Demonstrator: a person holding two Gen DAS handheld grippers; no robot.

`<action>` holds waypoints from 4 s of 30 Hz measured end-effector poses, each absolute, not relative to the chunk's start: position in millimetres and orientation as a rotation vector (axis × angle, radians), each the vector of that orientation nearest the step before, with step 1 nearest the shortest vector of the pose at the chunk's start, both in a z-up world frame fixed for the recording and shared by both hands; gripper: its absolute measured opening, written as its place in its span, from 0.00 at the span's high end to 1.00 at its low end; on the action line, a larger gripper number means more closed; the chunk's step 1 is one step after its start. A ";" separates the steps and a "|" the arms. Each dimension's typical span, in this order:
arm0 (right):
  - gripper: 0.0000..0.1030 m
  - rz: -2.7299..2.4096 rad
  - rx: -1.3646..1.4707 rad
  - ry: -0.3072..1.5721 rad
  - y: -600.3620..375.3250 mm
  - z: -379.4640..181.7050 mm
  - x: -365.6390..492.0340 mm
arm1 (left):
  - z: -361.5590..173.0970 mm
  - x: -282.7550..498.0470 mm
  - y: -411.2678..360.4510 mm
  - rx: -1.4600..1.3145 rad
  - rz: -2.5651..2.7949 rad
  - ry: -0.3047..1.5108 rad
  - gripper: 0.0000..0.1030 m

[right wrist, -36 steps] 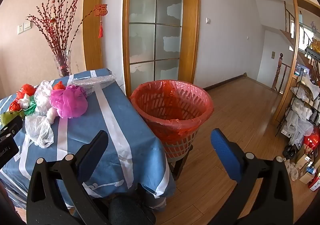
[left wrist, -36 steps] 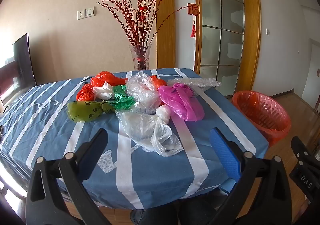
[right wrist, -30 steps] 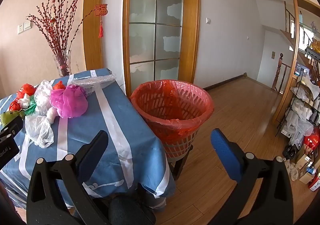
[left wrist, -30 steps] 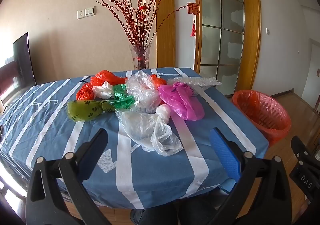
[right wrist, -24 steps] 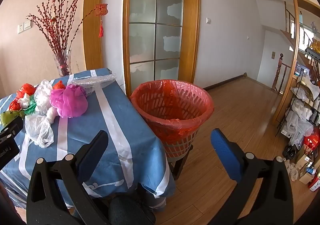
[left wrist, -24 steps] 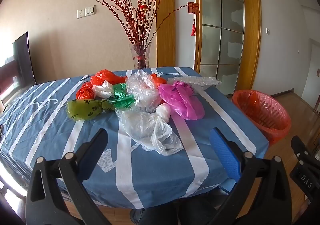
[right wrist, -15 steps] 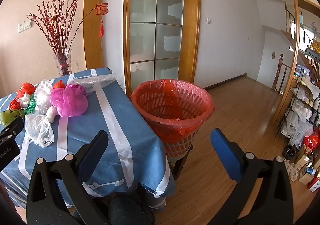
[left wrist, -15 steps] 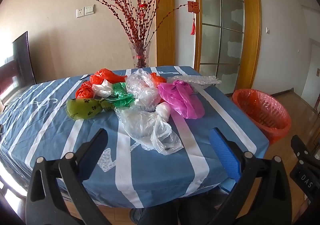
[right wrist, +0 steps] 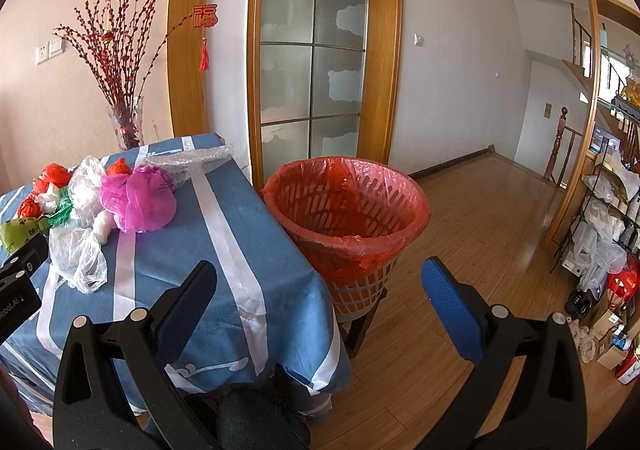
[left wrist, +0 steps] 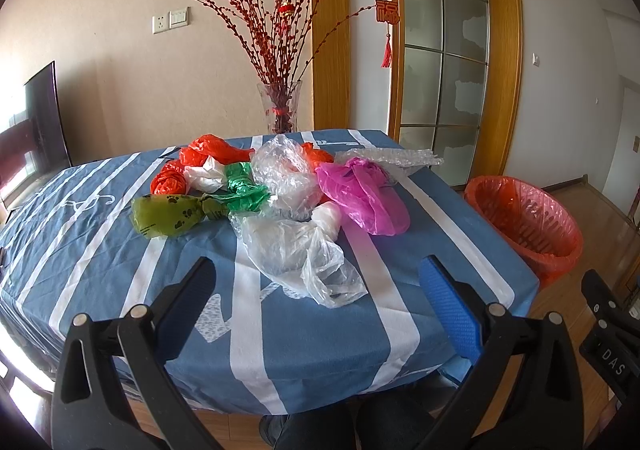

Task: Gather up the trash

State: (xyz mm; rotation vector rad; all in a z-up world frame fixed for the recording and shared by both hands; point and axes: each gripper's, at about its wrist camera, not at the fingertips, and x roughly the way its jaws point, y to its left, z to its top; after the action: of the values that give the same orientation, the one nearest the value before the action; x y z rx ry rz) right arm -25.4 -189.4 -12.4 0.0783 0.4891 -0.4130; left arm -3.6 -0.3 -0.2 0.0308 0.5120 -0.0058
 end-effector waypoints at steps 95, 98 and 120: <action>0.41 0.060 0.163 0.697 -95.7 -23.0 197.9 | -25.5 136.7 171.5 -0.073 0.228 0.686 0.11; 0.42 0.069 0.150 0.726 -87.3 -30.9 213.5 | -31.6 149.7 173.8 -0.079 0.204 0.719 0.17; 0.96 0.188 0.154 0.749 -95.4 -18.7 184.3 | -41.7 163.2 206.4 -0.130 0.198 0.778 0.28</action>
State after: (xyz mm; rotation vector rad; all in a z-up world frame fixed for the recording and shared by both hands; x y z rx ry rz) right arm 184.3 -95.4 -18.7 0.1544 0.7495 0.1881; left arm 163.2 206.4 -41.7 -0.1299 0.7780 0.1976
